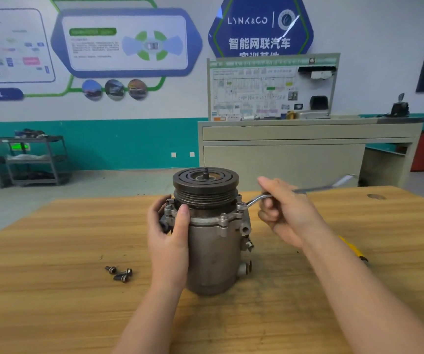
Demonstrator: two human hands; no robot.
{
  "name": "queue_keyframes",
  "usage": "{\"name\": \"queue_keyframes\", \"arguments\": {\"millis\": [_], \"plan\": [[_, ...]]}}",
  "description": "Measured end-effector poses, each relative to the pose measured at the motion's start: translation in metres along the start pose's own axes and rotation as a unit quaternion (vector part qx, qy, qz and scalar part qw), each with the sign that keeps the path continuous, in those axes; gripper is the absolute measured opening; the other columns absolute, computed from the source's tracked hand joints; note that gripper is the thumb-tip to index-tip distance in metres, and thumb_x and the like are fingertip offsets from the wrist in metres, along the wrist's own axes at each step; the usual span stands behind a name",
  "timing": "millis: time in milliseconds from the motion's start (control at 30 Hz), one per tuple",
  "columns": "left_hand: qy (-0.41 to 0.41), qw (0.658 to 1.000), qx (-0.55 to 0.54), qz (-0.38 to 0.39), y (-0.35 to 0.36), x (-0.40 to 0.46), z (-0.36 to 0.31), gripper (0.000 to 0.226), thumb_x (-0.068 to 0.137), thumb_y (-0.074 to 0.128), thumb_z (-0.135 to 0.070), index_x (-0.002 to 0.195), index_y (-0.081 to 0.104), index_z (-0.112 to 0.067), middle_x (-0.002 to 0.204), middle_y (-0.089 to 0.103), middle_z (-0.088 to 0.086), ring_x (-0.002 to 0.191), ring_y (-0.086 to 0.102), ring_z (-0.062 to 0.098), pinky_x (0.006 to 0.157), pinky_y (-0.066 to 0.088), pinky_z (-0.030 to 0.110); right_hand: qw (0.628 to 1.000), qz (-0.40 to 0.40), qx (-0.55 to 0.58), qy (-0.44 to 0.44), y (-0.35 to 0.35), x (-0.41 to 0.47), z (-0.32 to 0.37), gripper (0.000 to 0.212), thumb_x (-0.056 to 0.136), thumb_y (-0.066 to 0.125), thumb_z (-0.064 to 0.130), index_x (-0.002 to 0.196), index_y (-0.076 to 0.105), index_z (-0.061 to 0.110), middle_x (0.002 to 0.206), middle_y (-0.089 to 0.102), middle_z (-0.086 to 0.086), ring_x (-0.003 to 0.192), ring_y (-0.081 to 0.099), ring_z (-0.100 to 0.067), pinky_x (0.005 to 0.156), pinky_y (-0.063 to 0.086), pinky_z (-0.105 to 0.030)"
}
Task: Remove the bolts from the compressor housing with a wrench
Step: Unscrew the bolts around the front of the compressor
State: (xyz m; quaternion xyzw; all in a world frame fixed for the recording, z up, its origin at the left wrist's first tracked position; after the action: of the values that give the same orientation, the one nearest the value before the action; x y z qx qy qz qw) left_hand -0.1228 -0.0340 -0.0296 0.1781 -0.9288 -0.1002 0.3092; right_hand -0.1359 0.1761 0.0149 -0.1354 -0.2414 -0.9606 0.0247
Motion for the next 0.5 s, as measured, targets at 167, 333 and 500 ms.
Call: {"name": "queue_keyframes", "arguments": {"millis": [167, 333, 500], "plan": [[0.011, 1.000, -0.004, -0.006, 0.000, -0.001, 0.001, 0.026, 0.087, 0.066, -0.031, 0.110, 0.055, -0.030, 0.107, 0.064, -0.009, 0.090, 0.060, -0.012, 0.073, 0.042, 0.002, 0.982, 0.086, 0.048, 0.159, 0.014, 0.026, -0.016, 0.027, 0.072, 0.067, 0.023, 0.047, 0.058, 0.016, 0.041, 0.048, 0.006, 0.029, 0.037, 0.000, 0.030, 0.024, -0.010], [0.018, 0.999, -0.016, -0.025, 0.002, -0.001, 0.002, 0.026, 0.082, 0.057, -0.037, 0.108, 0.056, -0.033, 0.105, 0.064, -0.013, 0.090, 0.060, -0.012, 0.074, 0.041, 0.001, 0.996, -0.028, 0.090, -0.001, 0.006, 0.027, 0.022, 0.036, 0.078, 0.071, 0.014, 0.052, 0.048, 0.019, 0.041, 0.047, 0.003, 0.028, 0.033, -0.002, 0.031, 0.022, -0.012], [0.014, 0.999, -0.015, -0.034, 0.002, -0.002, 0.003, 0.025, 0.081, 0.056, -0.038, 0.106, 0.056, -0.036, 0.106, 0.063, -0.016, 0.092, 0.059, -0.013, 0.077, 0.042, 0.002, 0.959, -0.151, -0.145, -0.191, 0.000, -0.012, 0.034, 0.051, 0.083, 0.059, -0.001, 0.042, 0.036, 0.020, 0.036, 0.044, 0.001, 0.030, 0.034, -0.009, 0.036, 0.025, -0.016]]}}
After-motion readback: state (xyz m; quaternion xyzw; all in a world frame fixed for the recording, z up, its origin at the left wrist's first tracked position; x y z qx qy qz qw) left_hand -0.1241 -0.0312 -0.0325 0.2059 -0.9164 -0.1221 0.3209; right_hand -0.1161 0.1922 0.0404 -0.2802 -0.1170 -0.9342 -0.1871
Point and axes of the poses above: each hand's wrist, its own x-axis towards the middle knuckle, its own y-axis out of the palm, z = x × y, the point moved 6 cm from there along x, towards the middle knuckle
